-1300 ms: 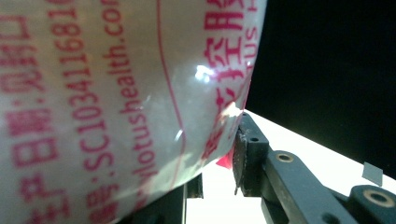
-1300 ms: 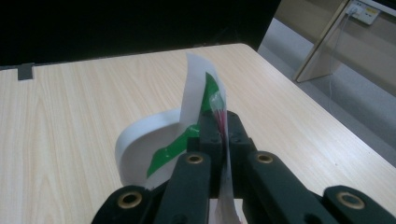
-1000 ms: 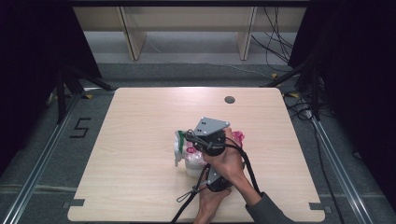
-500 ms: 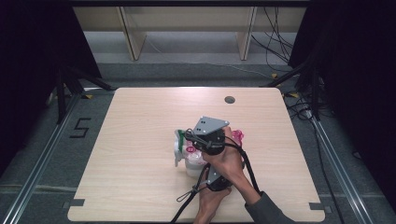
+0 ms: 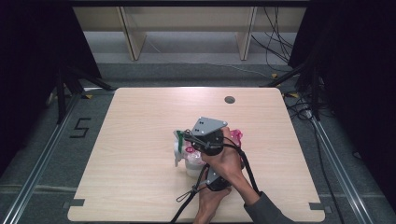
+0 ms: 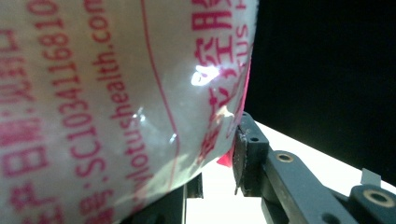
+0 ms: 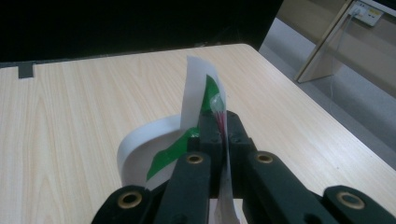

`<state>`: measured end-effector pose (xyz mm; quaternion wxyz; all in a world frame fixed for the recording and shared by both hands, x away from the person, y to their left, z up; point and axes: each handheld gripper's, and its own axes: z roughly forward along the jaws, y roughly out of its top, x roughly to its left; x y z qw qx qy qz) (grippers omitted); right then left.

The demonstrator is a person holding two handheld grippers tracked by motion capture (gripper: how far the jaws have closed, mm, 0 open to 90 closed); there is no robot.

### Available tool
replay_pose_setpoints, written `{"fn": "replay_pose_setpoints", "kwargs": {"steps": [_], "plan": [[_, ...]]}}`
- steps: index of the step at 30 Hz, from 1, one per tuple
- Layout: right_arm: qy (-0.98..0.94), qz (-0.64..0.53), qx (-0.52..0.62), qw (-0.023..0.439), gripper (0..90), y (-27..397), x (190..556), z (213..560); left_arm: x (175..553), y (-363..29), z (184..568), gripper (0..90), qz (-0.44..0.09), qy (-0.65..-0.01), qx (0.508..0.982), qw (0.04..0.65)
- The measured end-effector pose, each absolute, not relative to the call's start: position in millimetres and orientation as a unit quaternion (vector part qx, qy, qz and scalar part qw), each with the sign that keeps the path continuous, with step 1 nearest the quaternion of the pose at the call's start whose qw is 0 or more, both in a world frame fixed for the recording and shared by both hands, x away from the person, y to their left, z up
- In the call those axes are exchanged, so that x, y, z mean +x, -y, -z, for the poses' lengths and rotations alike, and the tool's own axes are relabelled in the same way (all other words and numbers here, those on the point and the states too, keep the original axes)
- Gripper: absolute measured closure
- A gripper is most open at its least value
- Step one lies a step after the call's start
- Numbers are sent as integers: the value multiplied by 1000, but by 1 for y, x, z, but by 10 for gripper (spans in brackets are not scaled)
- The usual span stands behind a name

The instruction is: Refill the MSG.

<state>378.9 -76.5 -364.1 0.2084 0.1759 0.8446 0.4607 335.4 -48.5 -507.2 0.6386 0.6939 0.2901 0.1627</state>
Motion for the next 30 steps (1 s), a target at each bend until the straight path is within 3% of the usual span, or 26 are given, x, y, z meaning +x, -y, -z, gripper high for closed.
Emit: {"fn": "replay_pose_setpoints", "kwargs": {"steps": [30], "plan": [[-842,-463,172,216,897,77,379,363,335,48,507,750,-163,-290,695,637]]}}
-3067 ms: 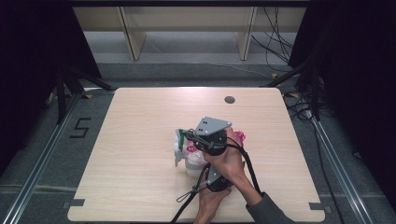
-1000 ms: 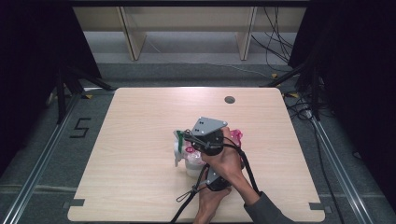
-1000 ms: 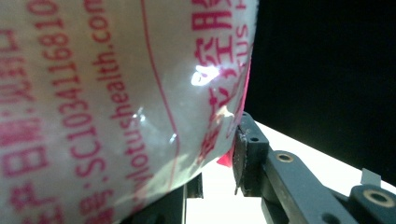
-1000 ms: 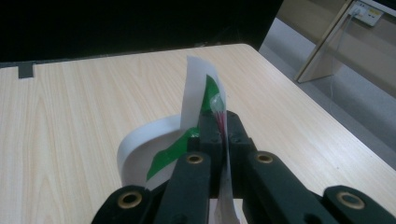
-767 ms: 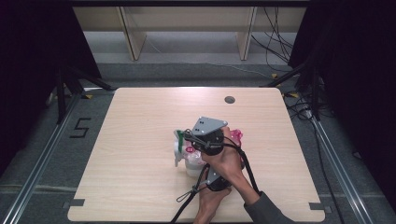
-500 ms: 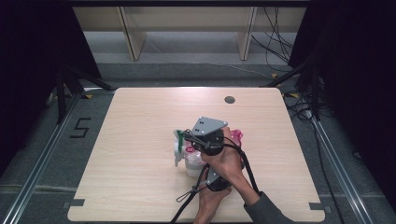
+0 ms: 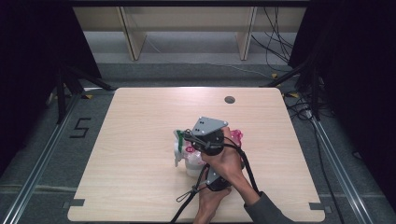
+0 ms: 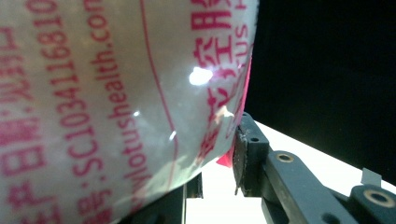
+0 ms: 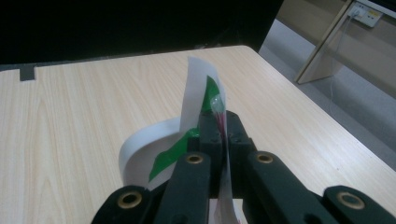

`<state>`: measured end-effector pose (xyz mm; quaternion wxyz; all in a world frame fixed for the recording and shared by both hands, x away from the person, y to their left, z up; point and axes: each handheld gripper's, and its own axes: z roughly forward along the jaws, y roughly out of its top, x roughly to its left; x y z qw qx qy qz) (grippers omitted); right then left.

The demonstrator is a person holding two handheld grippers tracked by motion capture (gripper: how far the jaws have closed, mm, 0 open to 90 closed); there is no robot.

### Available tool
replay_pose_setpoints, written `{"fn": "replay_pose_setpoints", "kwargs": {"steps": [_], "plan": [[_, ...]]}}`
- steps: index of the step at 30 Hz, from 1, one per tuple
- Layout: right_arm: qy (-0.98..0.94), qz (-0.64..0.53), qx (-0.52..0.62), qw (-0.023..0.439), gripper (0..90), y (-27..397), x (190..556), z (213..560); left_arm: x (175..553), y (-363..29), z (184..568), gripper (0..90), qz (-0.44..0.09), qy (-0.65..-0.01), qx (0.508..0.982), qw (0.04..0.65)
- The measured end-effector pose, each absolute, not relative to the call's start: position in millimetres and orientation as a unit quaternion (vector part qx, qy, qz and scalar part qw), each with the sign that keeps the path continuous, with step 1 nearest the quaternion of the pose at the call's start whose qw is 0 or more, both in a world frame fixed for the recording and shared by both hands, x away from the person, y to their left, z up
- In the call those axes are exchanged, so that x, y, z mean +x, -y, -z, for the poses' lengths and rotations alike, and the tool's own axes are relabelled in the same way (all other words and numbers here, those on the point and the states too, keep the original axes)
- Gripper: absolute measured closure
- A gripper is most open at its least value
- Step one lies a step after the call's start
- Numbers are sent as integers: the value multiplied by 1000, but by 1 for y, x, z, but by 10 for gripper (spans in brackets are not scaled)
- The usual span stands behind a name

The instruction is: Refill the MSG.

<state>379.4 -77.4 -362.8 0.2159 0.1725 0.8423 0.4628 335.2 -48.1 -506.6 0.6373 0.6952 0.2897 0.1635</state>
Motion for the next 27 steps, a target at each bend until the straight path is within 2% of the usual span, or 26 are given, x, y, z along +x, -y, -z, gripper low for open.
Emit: {"fn": "replay_pose_setpoints", "kwargs": {"steps": [6,16,17,21,22,24,25,26,27], "plan": [[-840,-466,187,203,897,77,378,363,335,48,507,750,-162,-291,695,638],[-841,-466,165,219,896,79,382,364,336,48,508,751,-163,-291,693,639],[-840,-470,179,205,897,78,380,365,336,48,508,751,-167,-292,695,635],[-836,-478,170,211,896,81,382,362,336,47,508,751,-162,-292,703,629],[-835,-481,180,199,897,82,381,362,337,46,508,750,-161,-291,703,628],[-831,-489,178,199,897,85,382,361,336,49,510,743,-153,-300,698,632],[-828,-492,190,191,897,87,381,360,334,58,510,740,-146,-352,641,666],[-829,-494,180,192,897,89,382,359,335,53,511,740,-157,-331,674,641],[-827,-497,180,192,897,91,382,359,334,57,511,740,-146,-344,656,656]]}}
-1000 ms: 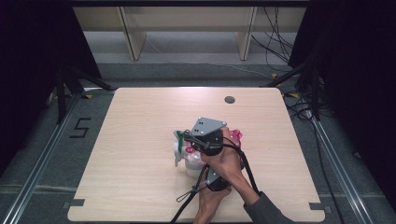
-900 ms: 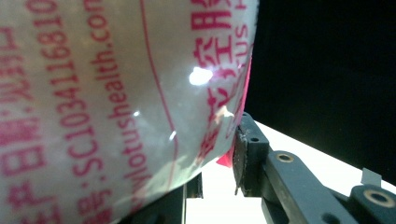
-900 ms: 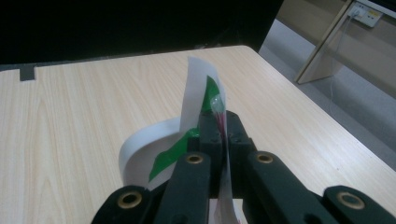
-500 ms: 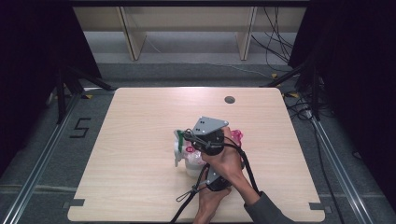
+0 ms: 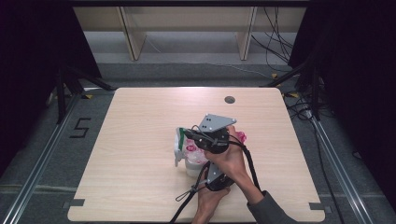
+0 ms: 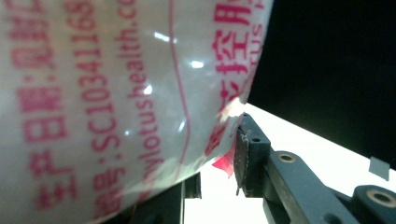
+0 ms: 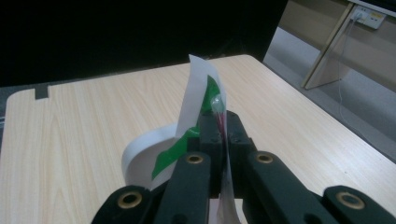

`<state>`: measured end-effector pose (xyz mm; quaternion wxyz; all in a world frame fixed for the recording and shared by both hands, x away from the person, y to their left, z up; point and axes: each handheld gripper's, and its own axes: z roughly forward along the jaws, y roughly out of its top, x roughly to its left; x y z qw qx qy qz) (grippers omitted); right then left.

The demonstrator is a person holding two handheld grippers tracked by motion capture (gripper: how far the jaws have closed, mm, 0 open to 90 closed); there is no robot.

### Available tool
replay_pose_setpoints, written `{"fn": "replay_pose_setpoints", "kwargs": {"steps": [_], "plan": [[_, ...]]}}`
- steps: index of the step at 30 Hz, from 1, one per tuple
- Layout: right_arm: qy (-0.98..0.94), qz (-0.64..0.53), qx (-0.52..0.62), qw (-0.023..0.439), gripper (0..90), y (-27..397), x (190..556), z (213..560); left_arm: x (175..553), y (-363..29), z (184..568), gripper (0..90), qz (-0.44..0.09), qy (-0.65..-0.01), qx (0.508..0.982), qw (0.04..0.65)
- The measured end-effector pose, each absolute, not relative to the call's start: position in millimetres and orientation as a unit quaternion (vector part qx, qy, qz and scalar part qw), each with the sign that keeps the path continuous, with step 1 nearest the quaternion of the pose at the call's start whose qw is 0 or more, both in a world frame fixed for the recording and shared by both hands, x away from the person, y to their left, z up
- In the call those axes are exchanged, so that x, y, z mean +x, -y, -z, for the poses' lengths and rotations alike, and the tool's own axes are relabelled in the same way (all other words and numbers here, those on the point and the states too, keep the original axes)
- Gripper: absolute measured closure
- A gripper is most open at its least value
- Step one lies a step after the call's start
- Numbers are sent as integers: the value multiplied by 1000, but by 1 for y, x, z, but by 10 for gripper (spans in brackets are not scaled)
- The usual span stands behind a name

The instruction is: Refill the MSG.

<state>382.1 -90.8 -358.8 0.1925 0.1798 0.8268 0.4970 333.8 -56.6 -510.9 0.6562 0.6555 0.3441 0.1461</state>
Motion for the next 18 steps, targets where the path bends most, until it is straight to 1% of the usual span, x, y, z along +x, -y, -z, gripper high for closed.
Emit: {"fn": "replay_pose_setpoints", "kwargs": {"steps": [1,2,4,6,7,8,10,13,15,18], "plan": [[-827,-499,183,184,897,93,381,358,334,57,511,740,-144,-343,656,657],[-825,-503,177,188,897,93,382,359,334,56,513,740,-150,-339,663,651],[-824,-502,178,191,898,97,379,357,333,57,513,739,-144,-344,662,651],[-822,-508,181,182,898,100,378,356,334,56,514,734,-150,-340,669,643],[-821,-512,181,178,898,104,377,354,334,55,515,729,-154,-336,677,637],[-822,-511,184,174,898,105,376,354,335,51,515,728,-167,-327,699,614],[-816,-518,184,178,898,110,376,353,336,51,516,726,-168,-327,702,609],[-813,-524,189,173,898,116,375,351,336,51,518,716,-166,-332,704,606],[-812,-524,187,175,898,120,375,350,336,52,519,695,-174,-340,699,604],[-809,-529,189,174,899,126,375,347,336,48,519,671,-167,-338,711,593]]}}
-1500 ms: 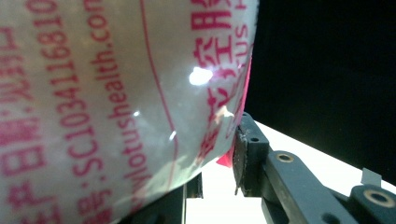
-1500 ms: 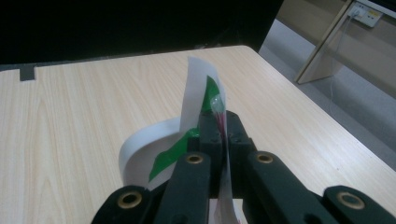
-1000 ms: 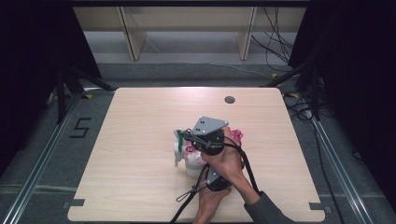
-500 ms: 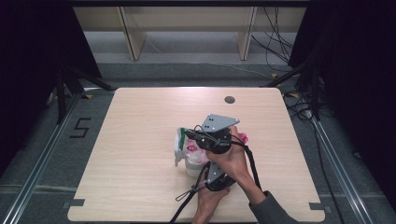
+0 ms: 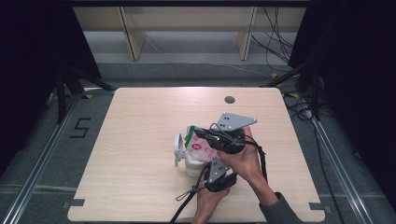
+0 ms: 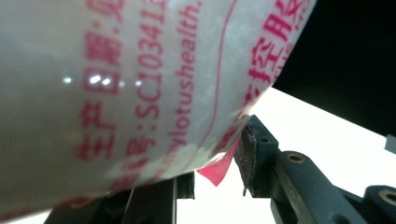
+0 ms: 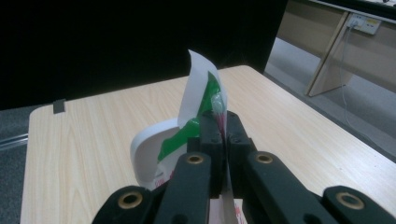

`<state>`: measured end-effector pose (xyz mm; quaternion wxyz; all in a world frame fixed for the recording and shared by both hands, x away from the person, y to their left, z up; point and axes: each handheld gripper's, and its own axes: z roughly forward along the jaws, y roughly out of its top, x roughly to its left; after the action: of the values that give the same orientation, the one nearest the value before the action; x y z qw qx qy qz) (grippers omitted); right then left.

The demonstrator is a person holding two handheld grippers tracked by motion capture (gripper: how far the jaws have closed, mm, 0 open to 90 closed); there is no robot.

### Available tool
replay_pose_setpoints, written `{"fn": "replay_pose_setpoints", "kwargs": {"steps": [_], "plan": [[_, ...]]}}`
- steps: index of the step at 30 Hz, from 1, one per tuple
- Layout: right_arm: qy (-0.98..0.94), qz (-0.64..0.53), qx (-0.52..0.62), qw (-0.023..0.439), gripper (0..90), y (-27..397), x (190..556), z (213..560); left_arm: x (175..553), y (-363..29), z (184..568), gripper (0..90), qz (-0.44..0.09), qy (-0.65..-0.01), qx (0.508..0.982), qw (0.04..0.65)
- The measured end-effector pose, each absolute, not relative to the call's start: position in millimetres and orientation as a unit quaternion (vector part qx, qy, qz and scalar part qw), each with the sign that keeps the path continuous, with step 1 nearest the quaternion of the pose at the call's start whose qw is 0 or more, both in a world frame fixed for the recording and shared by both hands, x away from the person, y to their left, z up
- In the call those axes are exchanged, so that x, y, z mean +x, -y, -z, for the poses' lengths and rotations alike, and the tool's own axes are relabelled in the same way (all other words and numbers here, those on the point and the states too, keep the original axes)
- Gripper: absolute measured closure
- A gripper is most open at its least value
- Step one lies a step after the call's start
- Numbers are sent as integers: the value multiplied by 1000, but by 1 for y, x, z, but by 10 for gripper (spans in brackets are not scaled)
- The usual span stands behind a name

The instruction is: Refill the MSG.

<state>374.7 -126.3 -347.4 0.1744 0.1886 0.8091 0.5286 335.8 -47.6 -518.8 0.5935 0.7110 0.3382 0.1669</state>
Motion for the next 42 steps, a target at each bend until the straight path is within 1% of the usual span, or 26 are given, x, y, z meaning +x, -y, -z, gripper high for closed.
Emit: {"fn": "replay_pose_setpoints", "kwargs": {"steps": [2,3,6,10,12,13,15,16,17,18,20,22,23,24,28,30,31,32,34,35,36,38,39,40,41,42], "plan": [[-804,-536,190,173,899,130,376,347,336,47,520,657,-169,-344,709,591],[-803,-536,205,163,899,132,374,346,335,45,519,652,-170,-343,713,587],[-799,-542,195,170,899,137,377,345,334,44,519,640,-172,-344,714,585],[-791,-555,206,154,899,144,377,344,331,41,517,613,-166,-345,723,575],[-790,-558,197,164,899,149,379,342,331,40,518,600,-164,-348,724,573],[-787,-559,214,152,899,150,377,342,330,39,517,591,-163,-349,726,571],[-782,-565,223,142,900,156,376,342,330,37,517,560,-154,-351,727,569],[-779,-569,216,148,900,158,378,341,330,37,517,542,-153,-352,727,569],[-778,-573,216,140,899,159,378,341,330,37,516,530,-151,-352,728,568],[-777,-569,225,148,900,163,377,340,330,36,516,512,-147,-353,729,568],[-770,-578,227,144,900,167,377,339,328,34,514,470,-145,-357,732,562],[-765,-587,230,131,900,172,377,338,327,32,513,440,-145,-362,729,563],[-762,-591,227,133,900,175,377,338,326,30,512,423,-145,-362,736,554],[-761,-592,230,131,900,178,377,338,326,30,512,403,-139,-363,731,561],[-747,-610,240,108,900,186,377,342,322,25,508,341,-125,-362,749,541],[-740,-618,240,111,900,190,380,345,320,25,509,302,-116,-367,746,543],[-738,-619,247,103,900,191,378,346,318,25,508,286,-118,-375,744,541],[-737,-622,248,96,900,192,380,347,318,22,508,285,-122,-367,750,537],[-734,-624,252,88,900,194,380,348,315,22,507,283,-126,-372,746,537],[-733,-623,260,88,900,195,379,349,313,19,505,263,-130,-372,756,523],[-733,-623,255,94,900,196,380,350,313,19,507,264,-121,-369,748,538],[-735,-620,253,102,900,197,382,352,309,16,506,272,-110,-371,748,540],[-737,-614,260,105,900,199,381,353,307,18,507,274,-102,-367,742,552],[-737,-615,262,105,900,199,383,354,305,17,506,273,-106,-369,746,545],[-741,-608,261,115,900,200,384,355,304,18,507,273,-100,-368,741,552],[-743,-605,264,114,900,201,385,357,304,17,508,273,-101,-351,748,554]]}}
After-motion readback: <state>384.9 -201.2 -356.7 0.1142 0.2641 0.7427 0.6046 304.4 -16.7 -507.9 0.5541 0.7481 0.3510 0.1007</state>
